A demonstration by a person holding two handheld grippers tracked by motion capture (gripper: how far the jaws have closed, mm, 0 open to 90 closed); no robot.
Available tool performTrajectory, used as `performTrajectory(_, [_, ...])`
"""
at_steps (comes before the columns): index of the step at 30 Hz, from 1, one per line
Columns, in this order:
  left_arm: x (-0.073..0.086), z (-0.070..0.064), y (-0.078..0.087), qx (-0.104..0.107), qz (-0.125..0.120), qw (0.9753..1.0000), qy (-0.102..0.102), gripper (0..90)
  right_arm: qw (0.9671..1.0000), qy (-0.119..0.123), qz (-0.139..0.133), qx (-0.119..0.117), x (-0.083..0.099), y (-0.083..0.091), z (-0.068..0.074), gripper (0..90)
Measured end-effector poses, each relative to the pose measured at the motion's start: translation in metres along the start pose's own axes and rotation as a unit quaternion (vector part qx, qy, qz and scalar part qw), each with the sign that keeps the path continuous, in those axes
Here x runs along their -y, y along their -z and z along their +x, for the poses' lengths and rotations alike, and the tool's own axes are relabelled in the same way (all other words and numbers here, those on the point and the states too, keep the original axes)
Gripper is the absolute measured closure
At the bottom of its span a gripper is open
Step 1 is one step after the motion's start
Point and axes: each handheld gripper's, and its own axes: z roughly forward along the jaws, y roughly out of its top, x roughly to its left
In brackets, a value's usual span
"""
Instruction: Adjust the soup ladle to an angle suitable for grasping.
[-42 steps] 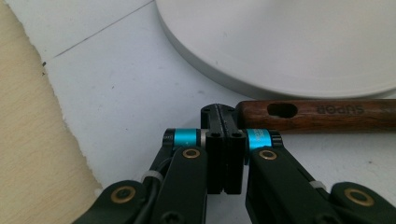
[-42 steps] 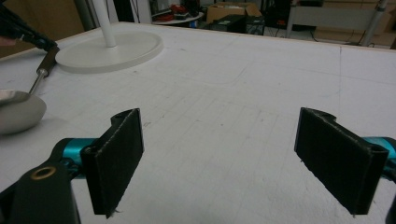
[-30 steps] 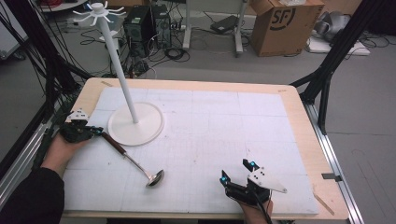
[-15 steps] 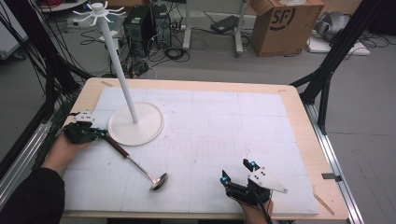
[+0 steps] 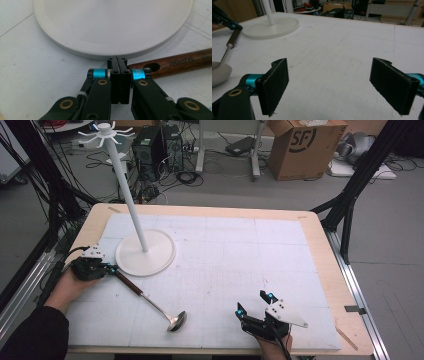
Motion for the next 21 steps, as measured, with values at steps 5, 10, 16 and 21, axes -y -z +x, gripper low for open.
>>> performTrajectory(5, [-0.002,-0.005,0.000,0.003,0.004,1.0000,-0.006,90.0,1.0000,0.000,0.001,-0.001,0.000,0.000,0.000,14.6])
performTrajectory(10, [-0.002,-0.011,-0.001,0.007,0.001,1.0000,-0.006,89.9,1.0000,0.002,0.001,-0.002,0.000,-0.001,0.000,14.6])
performTrajectory(16, [0.000,-0.015,0.000,0.003,-0.007,1.0000,0.003,89.9,1.0000,0.002,0.000,-0.003,-0.001,0.000,0.001,14.6])
performTrajectory(21, [0.000,-0.018,0.000,0.004,-0.004,1.0000,-0.005,89.9,1.0000,0.001,-0.001,-0.003,-0.001,-0.001,0.001,14.6])
